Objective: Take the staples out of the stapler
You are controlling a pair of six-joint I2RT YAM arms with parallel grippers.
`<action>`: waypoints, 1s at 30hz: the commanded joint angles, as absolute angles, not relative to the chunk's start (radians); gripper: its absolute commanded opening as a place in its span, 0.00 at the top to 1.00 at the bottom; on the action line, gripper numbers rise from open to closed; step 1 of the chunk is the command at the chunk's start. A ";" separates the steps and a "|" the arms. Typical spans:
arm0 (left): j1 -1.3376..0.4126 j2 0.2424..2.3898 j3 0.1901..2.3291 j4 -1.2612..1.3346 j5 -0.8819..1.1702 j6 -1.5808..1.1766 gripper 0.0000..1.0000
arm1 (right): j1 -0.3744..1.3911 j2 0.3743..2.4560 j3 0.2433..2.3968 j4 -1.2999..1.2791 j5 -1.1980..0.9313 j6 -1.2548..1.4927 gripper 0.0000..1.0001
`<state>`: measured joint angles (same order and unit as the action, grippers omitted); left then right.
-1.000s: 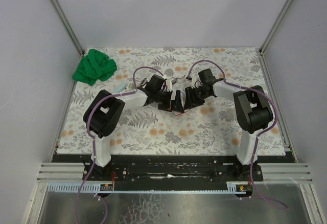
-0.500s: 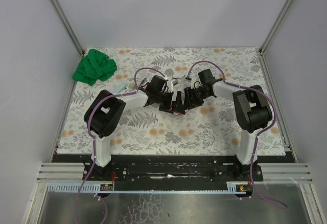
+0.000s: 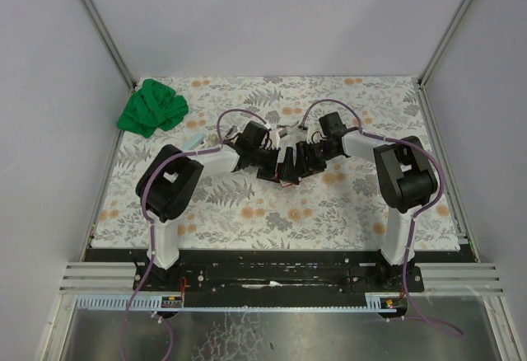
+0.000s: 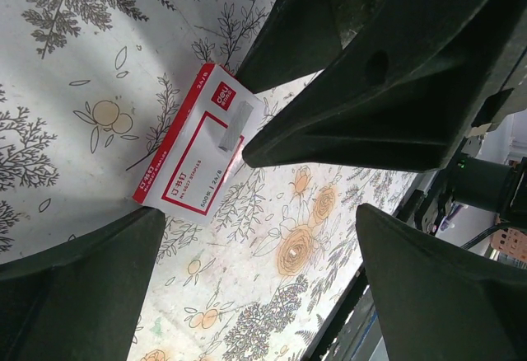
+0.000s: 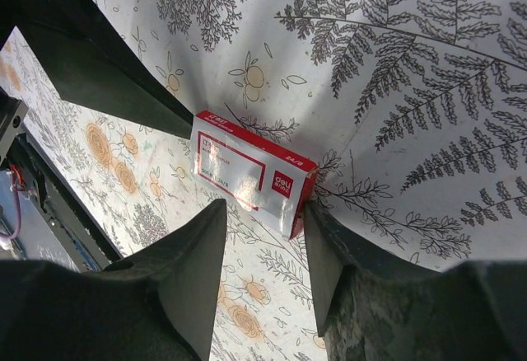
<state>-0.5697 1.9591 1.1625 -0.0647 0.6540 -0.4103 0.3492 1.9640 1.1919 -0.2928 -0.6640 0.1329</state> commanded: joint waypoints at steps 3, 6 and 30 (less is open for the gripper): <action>-0.579 2.009 1.172 -0.092 0.629 -0.398 0.00 | 0.356 1.978 1.201 -0.279 -0.696 0.143 0.50; -0.577 2.010 1.183 -0.105 0.613 -0.384 0.00 | 0.356 1.977 1.201 -0.280 -0.694 0.142 0.50; -0.502 1.948 1.232 -0.158 0.561 -0.310 0.00 | 0.298 1.857 1.235 -0.365 -0.456 0.019 0.41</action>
